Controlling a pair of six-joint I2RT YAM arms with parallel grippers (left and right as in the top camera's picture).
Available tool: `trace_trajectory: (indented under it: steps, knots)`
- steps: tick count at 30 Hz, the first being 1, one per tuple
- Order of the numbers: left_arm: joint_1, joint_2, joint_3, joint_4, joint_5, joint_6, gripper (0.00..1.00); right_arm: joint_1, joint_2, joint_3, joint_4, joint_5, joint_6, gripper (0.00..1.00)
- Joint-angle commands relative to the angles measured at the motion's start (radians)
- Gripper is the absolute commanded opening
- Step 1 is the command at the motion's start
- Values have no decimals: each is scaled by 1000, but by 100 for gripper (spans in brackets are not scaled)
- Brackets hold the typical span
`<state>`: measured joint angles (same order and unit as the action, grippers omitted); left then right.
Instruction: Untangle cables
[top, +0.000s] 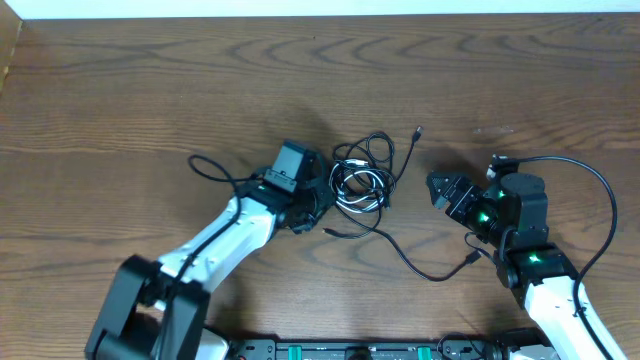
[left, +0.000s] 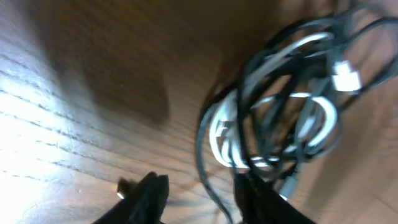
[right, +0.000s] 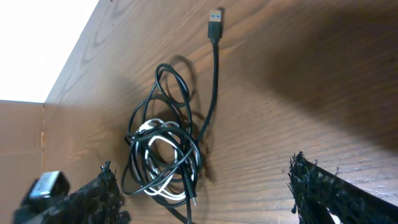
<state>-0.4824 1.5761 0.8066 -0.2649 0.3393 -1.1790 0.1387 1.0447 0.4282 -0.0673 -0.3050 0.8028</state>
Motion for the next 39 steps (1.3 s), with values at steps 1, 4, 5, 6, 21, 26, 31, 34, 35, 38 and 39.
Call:
trace_trajectory:
  steps: [1,4,5,6,21,26,31,34,35,38,39]
  knots:
    - [-10,41,-2,-1,8,-5,30,0,-4,-3,-17,11,-23,87]
    - [-10,45,-2,11,-3,-5,28,0,-4,-3,-32,12,-53,87]
    - [-11,45,-2,20,-16,-5,29,0,-4,-3,-37,12,-61,87]
    - [-11,45,-2,28,-26,-5,29,0,-4,-3,-42,12,-64,87]
    - [-13,46,-2,120,-157,-4,39,0,-4,-3,-45,12,-79,89]
    - [-13,46,-2,171,-157,-4,44,0,-4,-3,-46,11,-79,89]
    - [-25,61,-2,186,-158,-3,45,0,-4,-3,-50,12,-79,89]
    - [-48,95,-2,216,-158,0,44,0,-4,-3,-50,11,-80,90]
    - [-55,103,-2,230,-158,0,44,0,-4,-3,-50,11,-91,90]
    - [-67,124,-2,275,-158,0,45,1,9,-3,-45,11,-168,88]
    - [-67,128,-2,288,-158,0,44,1,21,-3,-42,11,-185,83]
